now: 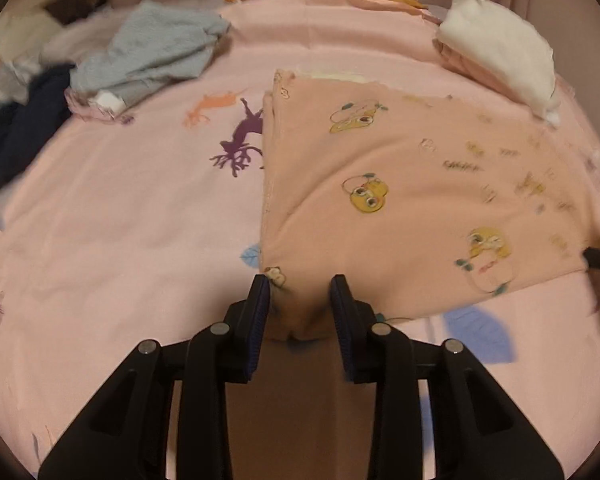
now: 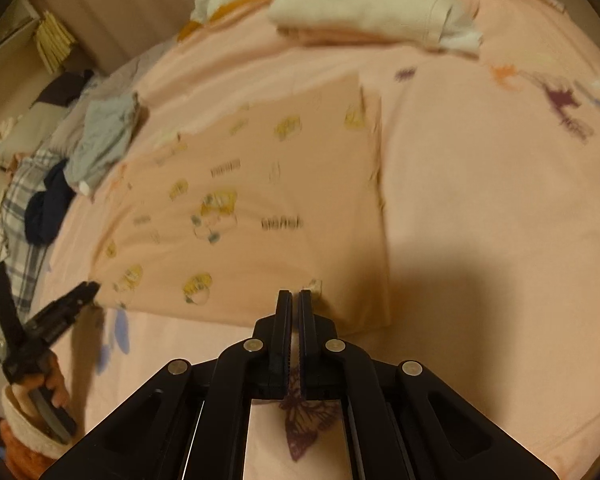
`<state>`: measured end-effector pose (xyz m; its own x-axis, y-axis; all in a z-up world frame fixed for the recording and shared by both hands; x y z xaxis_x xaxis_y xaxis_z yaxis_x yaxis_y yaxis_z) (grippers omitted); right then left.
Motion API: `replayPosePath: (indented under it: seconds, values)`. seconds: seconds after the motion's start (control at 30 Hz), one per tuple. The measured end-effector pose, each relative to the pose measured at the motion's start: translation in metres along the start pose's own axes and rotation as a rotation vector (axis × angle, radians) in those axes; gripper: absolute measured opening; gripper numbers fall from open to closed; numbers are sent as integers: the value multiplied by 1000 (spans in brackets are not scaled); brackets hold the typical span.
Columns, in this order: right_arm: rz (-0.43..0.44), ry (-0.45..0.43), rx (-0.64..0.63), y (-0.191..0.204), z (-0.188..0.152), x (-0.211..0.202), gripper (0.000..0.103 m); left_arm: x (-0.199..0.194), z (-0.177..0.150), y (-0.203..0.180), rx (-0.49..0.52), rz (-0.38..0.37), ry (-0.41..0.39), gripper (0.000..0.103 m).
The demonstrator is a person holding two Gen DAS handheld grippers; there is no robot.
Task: Fold small clothes
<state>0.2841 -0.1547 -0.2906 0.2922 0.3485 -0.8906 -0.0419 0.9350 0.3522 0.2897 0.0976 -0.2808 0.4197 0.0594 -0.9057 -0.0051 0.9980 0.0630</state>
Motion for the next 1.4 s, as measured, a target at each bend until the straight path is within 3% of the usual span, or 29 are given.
replayPosePath:
  seconds: [0.13,0.23,0.37,0.47,0.53,0.6,0.63,0.7,0.8,0.9,1.03,1.17,1.3,1.4]
  values:
    - [18,-17,-30,-6,-13,8,0,-2,-7,5,-50,-39,56,32]
    - [45,32,-22,-9,-22,7,0,-6,-10,5,-5,-58,89,32]
    - [-19,65,-65,-1,-15,-6,0,-25,10,10,-91,-143,36,29]
    - [24,-25,-99,16,15,-30,0,-40,58,12,-125,-176,-65,31]
    - [5,-87,-100,22,48,-41,0,-37,100,4,-104,-187,-127,32]
    - [-59,-115,-100,22,79,-36,0,-20,130,2,-95,-144,-131,32]
    - [-117,-121,-80,16,99,-26,0,-3,143,1,-100,-100,-102,30]
    - [-174,-101,-28,2,122,-6,0,28,156,-1,-105,-83,-27,30]
    - [-184,-46,0,-19,146,33,0,75,155,14,-116,54,74,30]
    - [-145,-78,18,-29,155,44,0,81,157,29,-158,31,5,34]
    - [-132,-93,37,-35,164,47,0,88,170,39,-211,34,23,37]
    - [-127,-79,61,-28,158,32,0,57,164,37,-235,-46,30,30]
    - [-83,-84,11,-19,127,1,0,15,134,26,-129,-32,-29,33]
    - [-81,-50,-35,-11,100,3,0,29,101,19,-60,2,47,35]
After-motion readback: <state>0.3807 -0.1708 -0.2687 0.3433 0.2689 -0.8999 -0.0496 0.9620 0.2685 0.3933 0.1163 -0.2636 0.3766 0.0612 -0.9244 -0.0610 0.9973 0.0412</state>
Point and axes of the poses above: each gripper's, at about its wrist camera, not at the fingertips, and x roughly the way its jaws point, y to its left, z to its top, the point moved 8 cm from there along x, roughly the way its jaws point, and after that the axes turned 12 degrees about y, right-handed, at the moved point
